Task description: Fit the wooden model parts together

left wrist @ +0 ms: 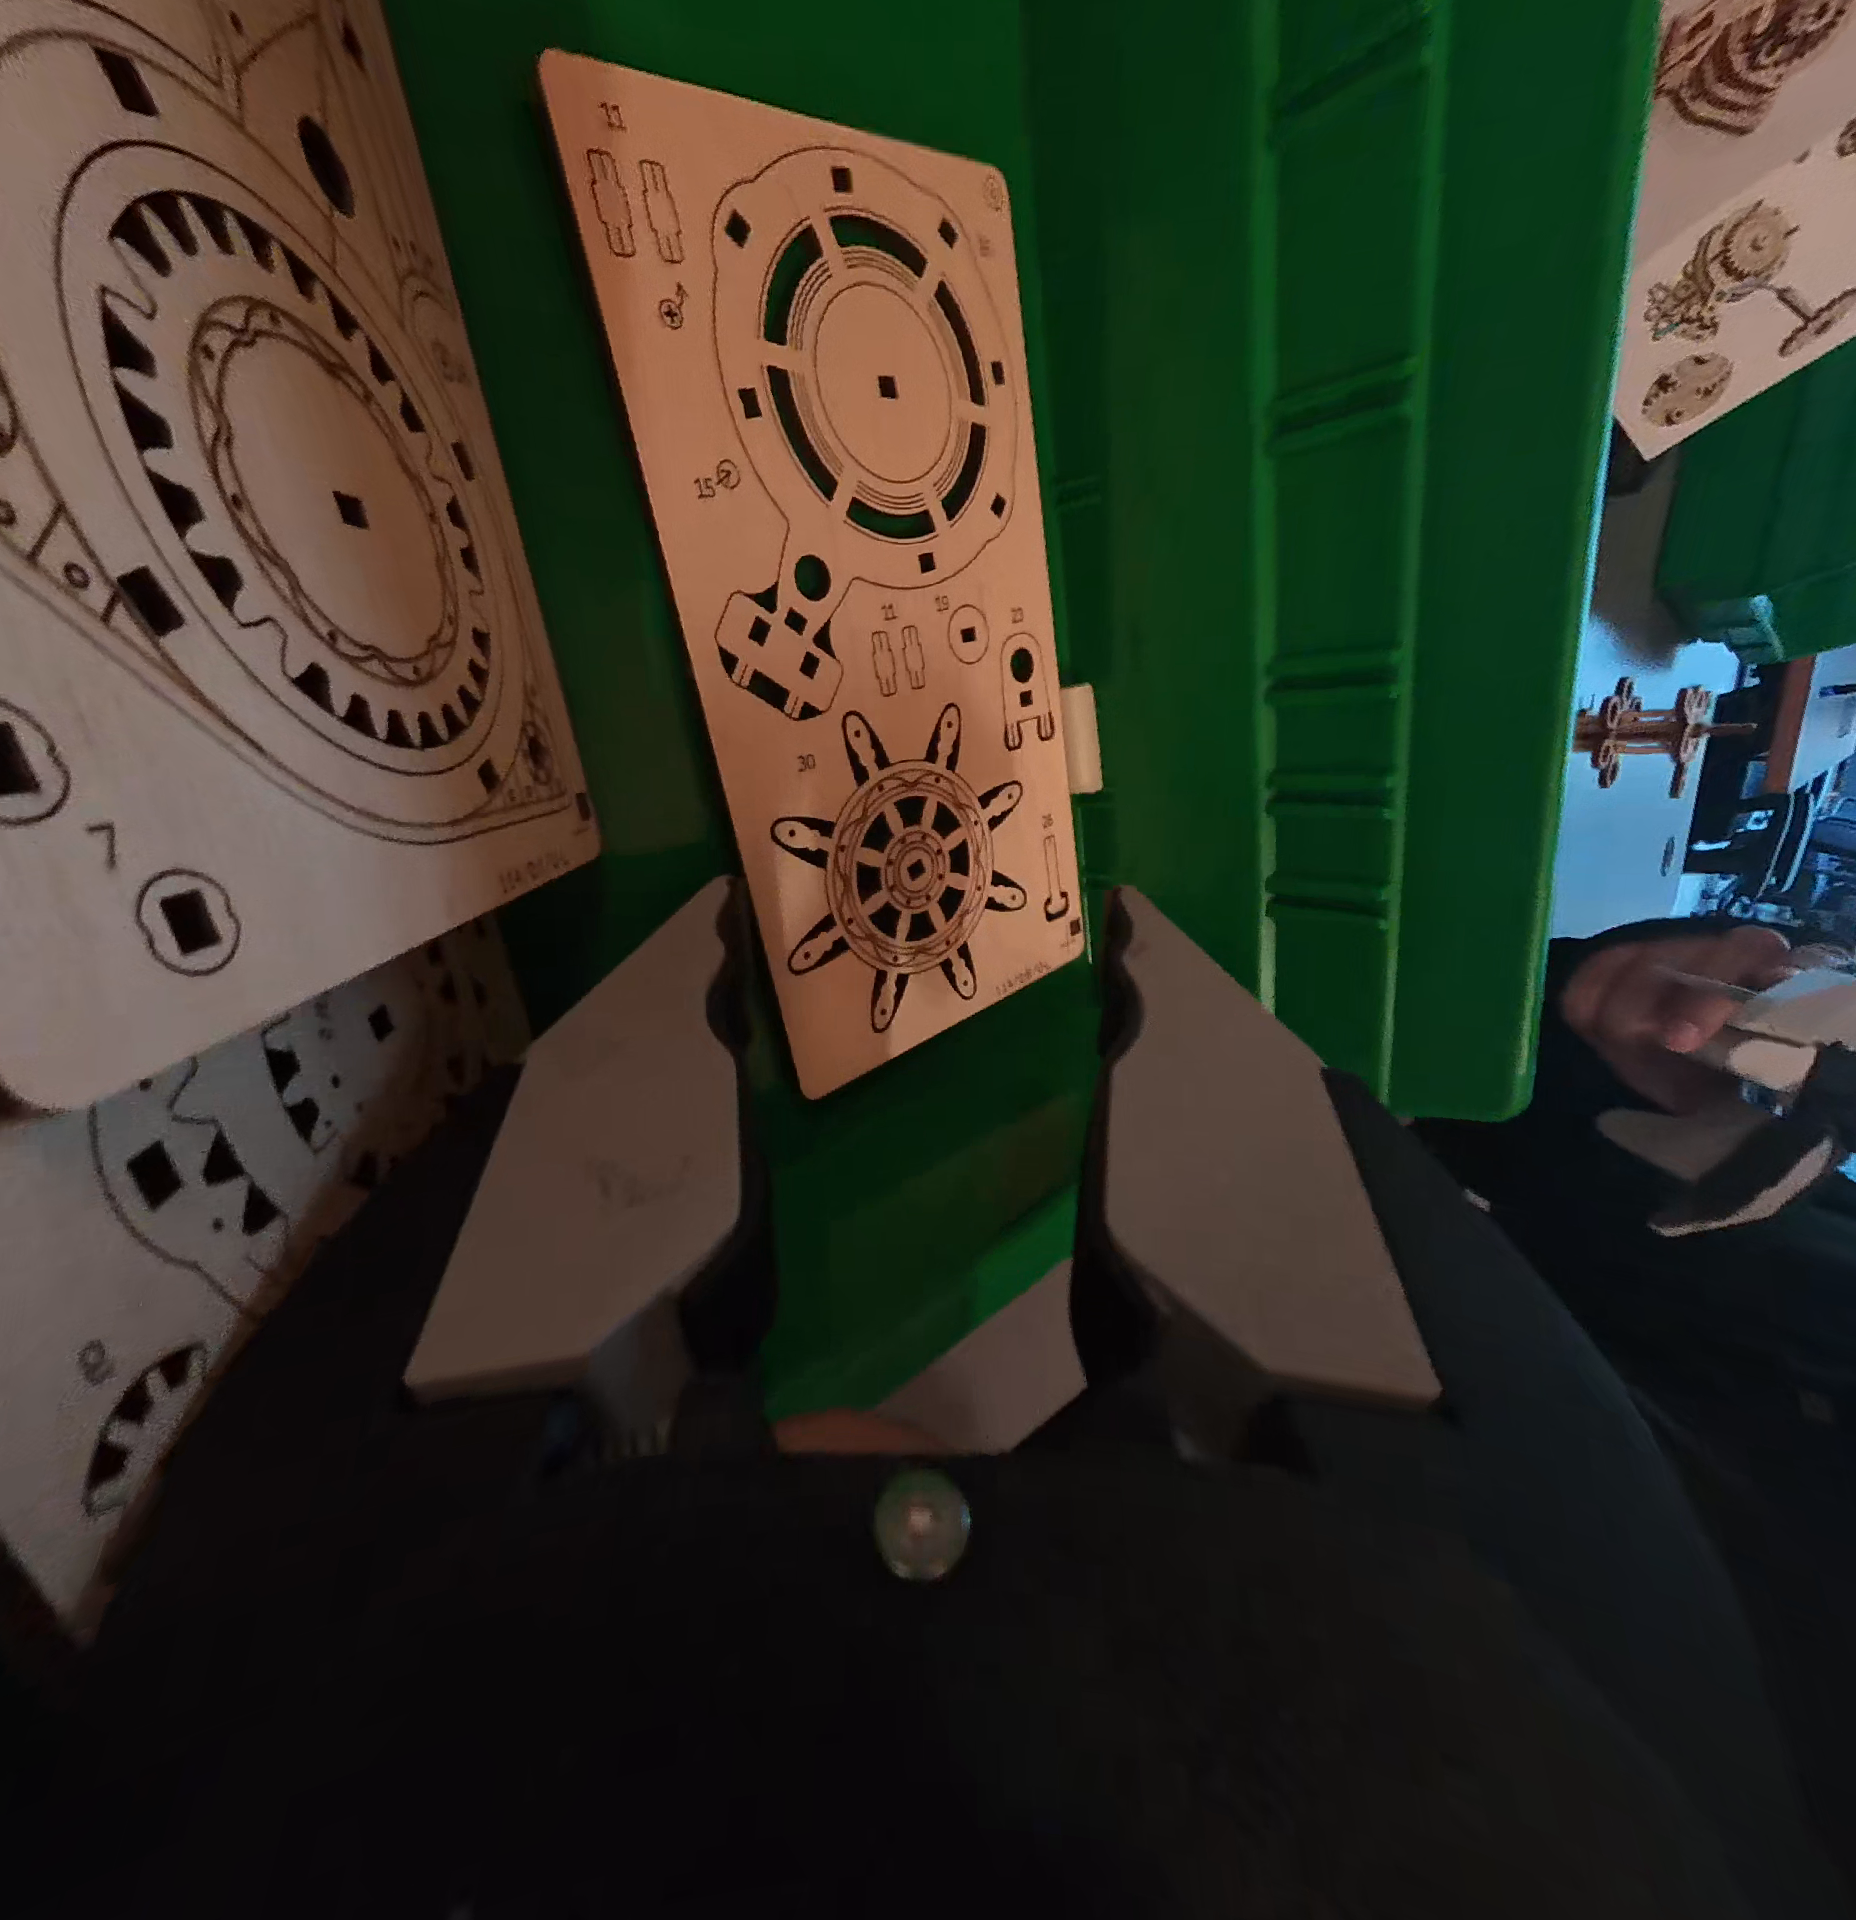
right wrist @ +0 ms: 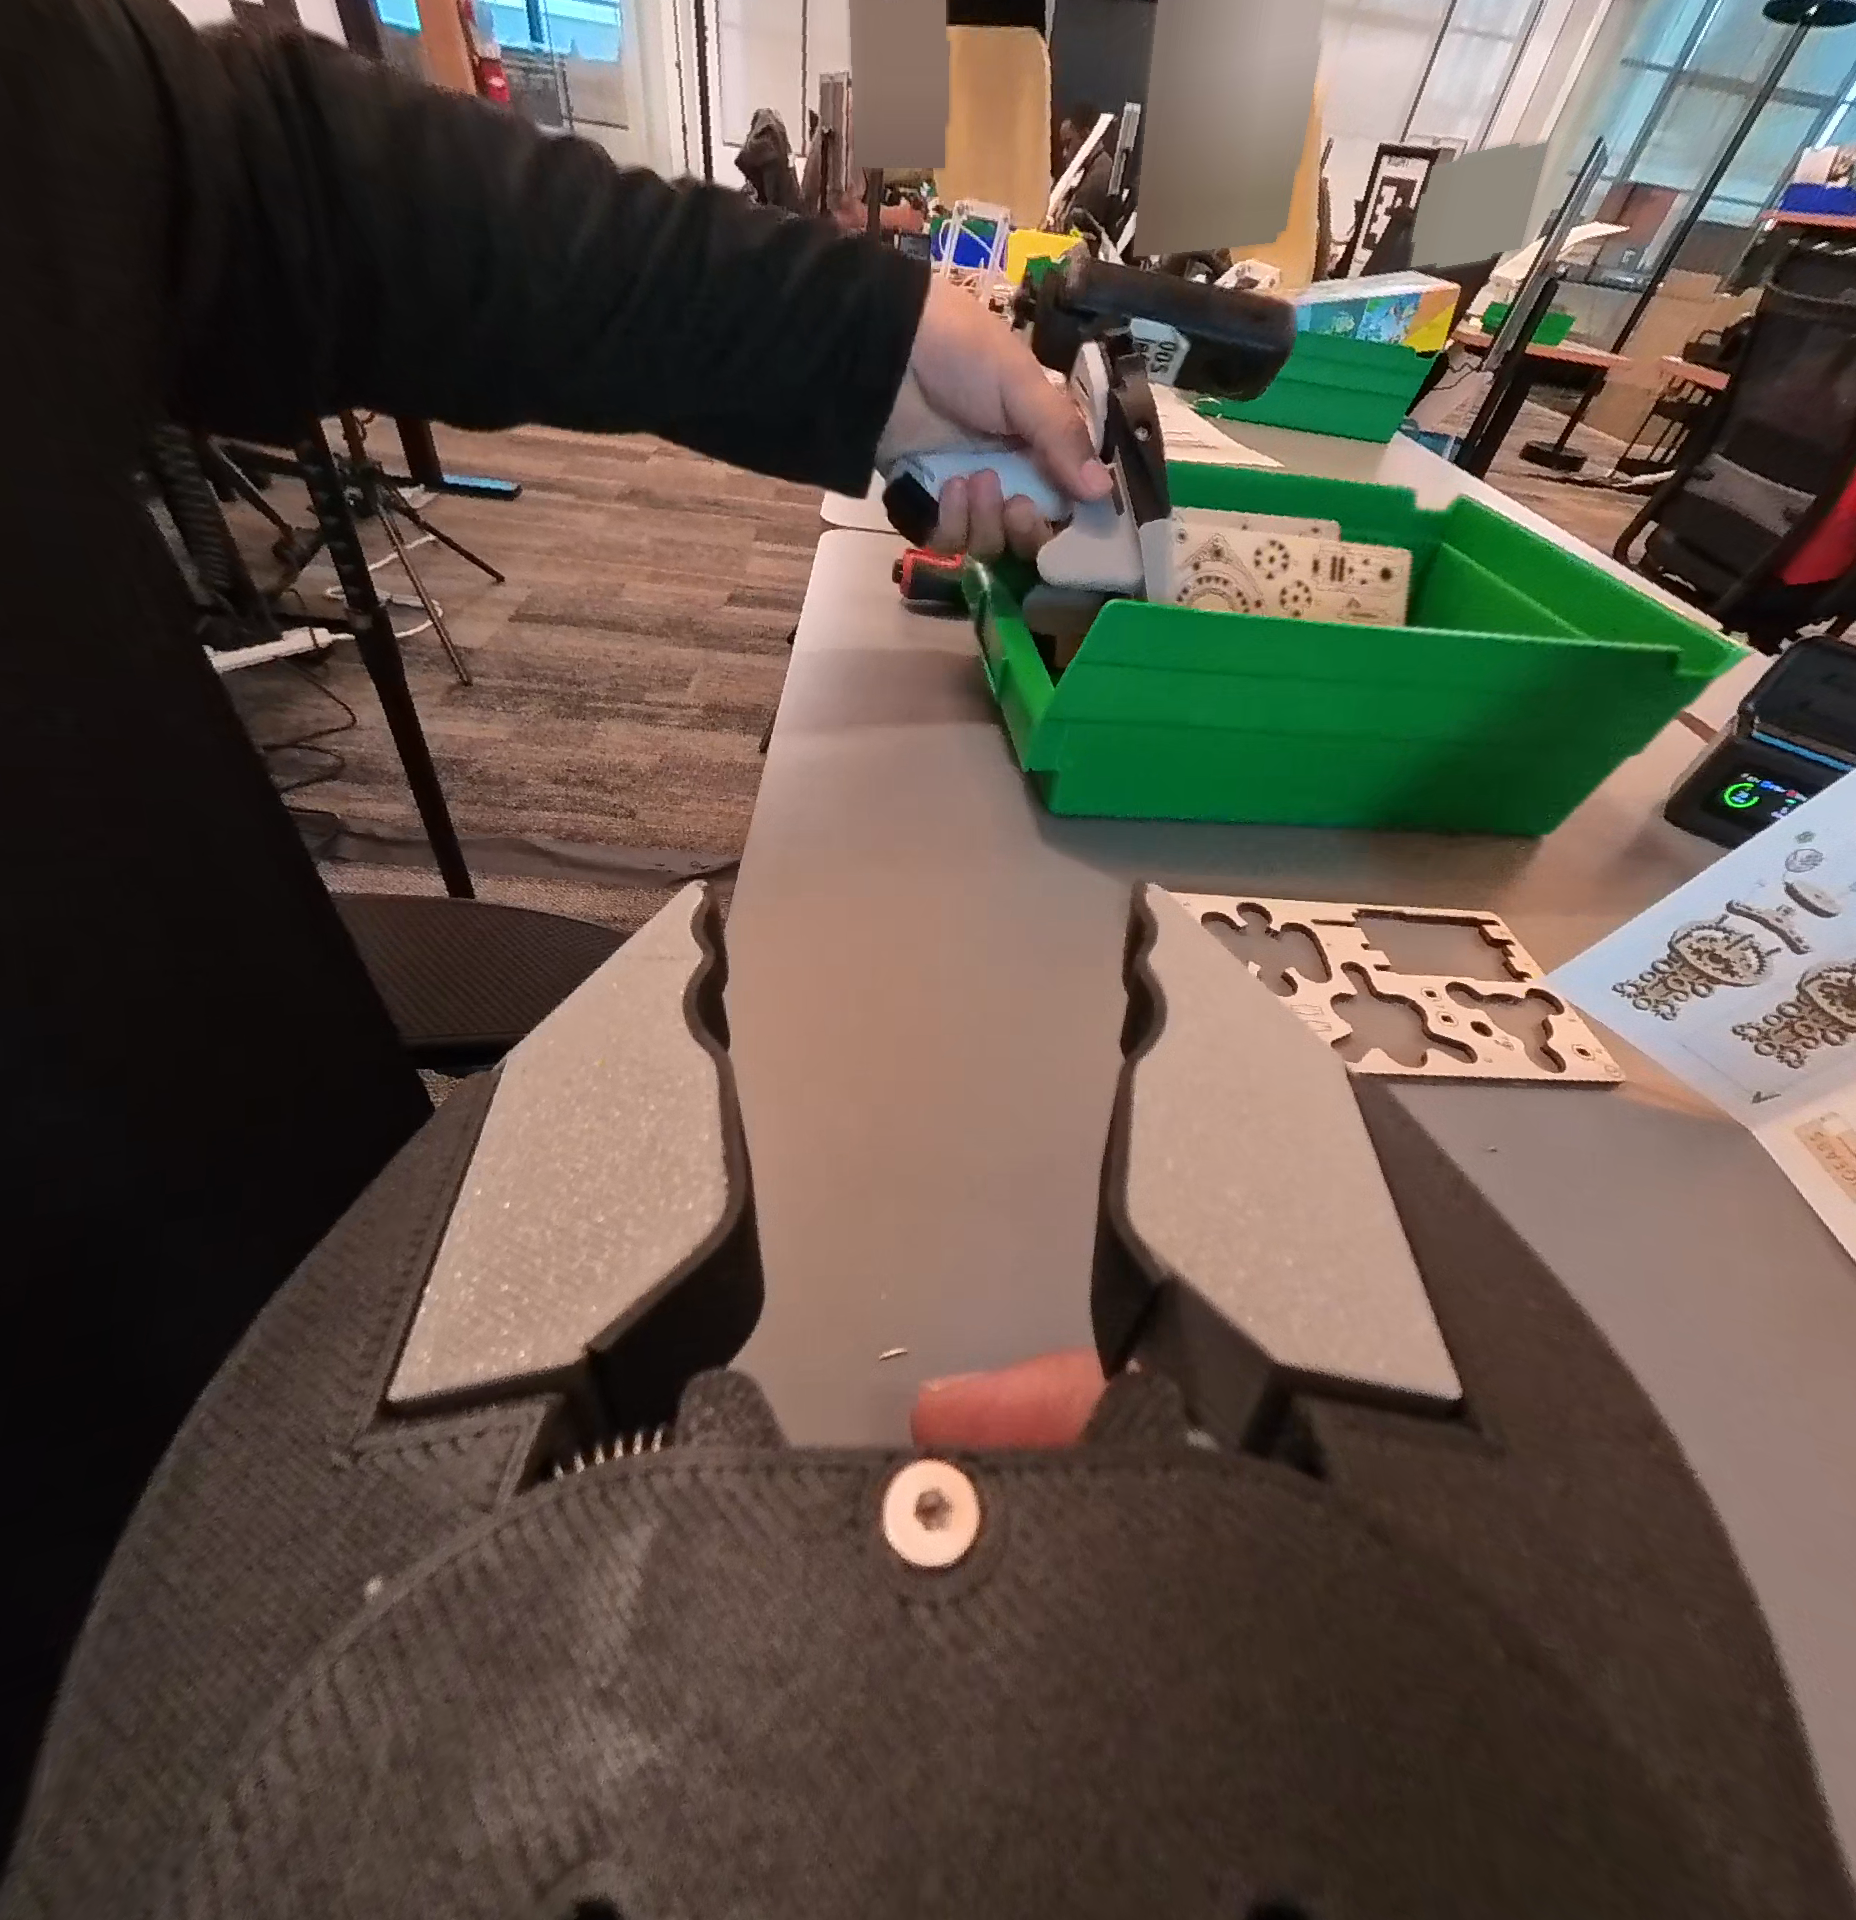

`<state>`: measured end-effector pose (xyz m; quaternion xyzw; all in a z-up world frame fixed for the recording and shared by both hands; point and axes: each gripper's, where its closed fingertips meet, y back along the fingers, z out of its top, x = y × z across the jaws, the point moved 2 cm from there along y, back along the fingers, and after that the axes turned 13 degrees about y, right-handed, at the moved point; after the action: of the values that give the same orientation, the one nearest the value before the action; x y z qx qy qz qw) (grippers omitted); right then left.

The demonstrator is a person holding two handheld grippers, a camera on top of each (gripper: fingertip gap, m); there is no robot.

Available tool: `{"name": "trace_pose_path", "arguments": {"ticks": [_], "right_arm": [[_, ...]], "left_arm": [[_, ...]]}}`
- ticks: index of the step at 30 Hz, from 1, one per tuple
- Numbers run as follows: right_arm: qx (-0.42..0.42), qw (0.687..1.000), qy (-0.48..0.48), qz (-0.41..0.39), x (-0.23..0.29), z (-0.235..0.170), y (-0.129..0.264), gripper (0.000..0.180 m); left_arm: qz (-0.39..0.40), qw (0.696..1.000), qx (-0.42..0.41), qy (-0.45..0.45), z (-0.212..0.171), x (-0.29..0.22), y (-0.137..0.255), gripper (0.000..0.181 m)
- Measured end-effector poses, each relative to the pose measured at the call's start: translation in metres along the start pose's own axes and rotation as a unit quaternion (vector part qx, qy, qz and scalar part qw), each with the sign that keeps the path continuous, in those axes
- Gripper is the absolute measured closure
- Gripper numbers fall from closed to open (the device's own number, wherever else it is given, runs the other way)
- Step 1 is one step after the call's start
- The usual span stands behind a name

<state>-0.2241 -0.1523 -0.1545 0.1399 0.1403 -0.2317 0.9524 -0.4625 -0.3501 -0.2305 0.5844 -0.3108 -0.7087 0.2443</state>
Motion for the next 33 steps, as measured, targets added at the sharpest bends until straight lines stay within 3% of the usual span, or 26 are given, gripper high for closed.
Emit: {"name": "trace_pose_path", "arguments": {"ticks": [7,11,15,23,26,33], "right_arm": [[-0.002,1.000,-0.001,-0.003,-0.002,0.001,0.000,0.106],[-0.006,1.000,0.000,-0.003,-0.002,0.004,0.001,0.106],[-0.007,1.000,0.003,-0.001,-0.001,0.005,0.002,0.106],[-0.012,1.000,0.005,-0.004,-0.001,0.007,0.004,0.106],[-0.013,1.000,0.007,-0.004,-0.001,0.008,0.004,0.106],[-0.013,1.000,0.007,-0.008,-0.002,0.008,0.006,0.106]], "left_arm": [[-0.043,0.999,-0.006,-0.030,0.006,-0.026,-0.001,0.122],[-0.102,0.994,-0.019,-0.041,0.012,-0.046,0.006,0.157],[-0.175,0.984,-0.009,-0.032,0.012,-0.066,0.004,0.174],[-0.113,0.990,0.043,-0.069,-0.001,-0.072,-0.025,0.158],[-0.043,0.994,0.028,-0.098,0.004,-0.063,-0.035,0.174],[0.025,0.990,-0.014,-0.137,0.012,-0.071,-0.024,0.175]]}}
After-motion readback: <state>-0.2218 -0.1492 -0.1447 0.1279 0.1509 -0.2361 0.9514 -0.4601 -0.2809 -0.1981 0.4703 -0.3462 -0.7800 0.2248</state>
